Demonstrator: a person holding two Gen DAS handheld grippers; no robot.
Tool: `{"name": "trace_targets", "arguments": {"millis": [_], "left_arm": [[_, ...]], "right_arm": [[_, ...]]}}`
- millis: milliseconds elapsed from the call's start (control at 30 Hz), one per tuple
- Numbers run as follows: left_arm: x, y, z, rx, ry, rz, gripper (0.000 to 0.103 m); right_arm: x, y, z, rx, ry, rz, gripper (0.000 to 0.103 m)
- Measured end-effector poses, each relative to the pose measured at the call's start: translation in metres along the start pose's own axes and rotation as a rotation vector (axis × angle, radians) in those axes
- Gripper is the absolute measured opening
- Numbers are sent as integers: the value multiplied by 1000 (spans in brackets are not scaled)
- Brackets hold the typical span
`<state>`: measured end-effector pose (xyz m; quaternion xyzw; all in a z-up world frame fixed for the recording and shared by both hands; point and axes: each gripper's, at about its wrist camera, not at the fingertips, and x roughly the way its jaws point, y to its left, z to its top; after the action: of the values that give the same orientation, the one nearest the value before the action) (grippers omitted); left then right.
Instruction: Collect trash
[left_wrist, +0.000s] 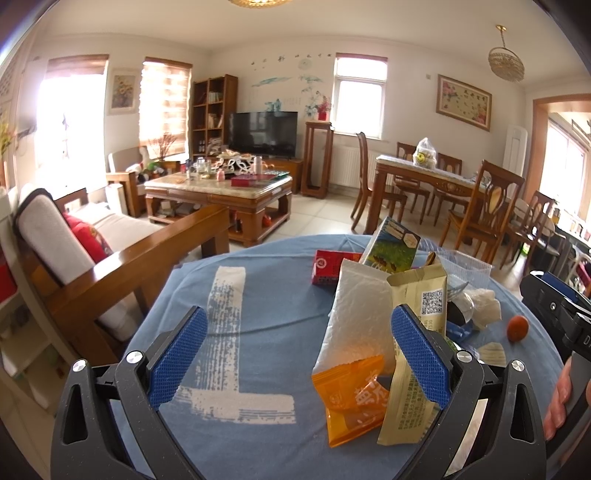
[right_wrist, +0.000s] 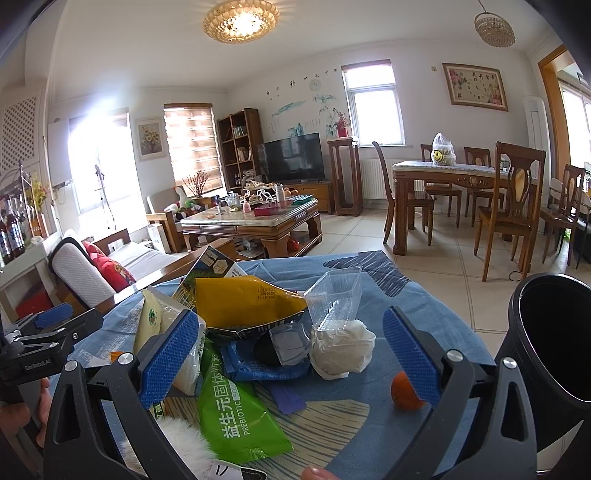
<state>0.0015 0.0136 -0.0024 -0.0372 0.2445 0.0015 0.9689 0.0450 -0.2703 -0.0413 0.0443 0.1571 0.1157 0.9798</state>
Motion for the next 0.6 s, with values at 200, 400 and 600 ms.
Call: {"name": "trace_targets", "arguments": {"millis": [200, 400, 600], "left_arm": [[0, -2, 0, 1, 2, -1, 98], [0, 0, 1, 4, -1, 0, 98], [-2, 1, 0, -15, -9, -33, 98]], "right_arm": [[0, -1, 0, 1, 0, 1, 99], [0, -1, 0, 4, 0, 2, 99], [5, -5, -1, 40, 27, 51, 99]]}}
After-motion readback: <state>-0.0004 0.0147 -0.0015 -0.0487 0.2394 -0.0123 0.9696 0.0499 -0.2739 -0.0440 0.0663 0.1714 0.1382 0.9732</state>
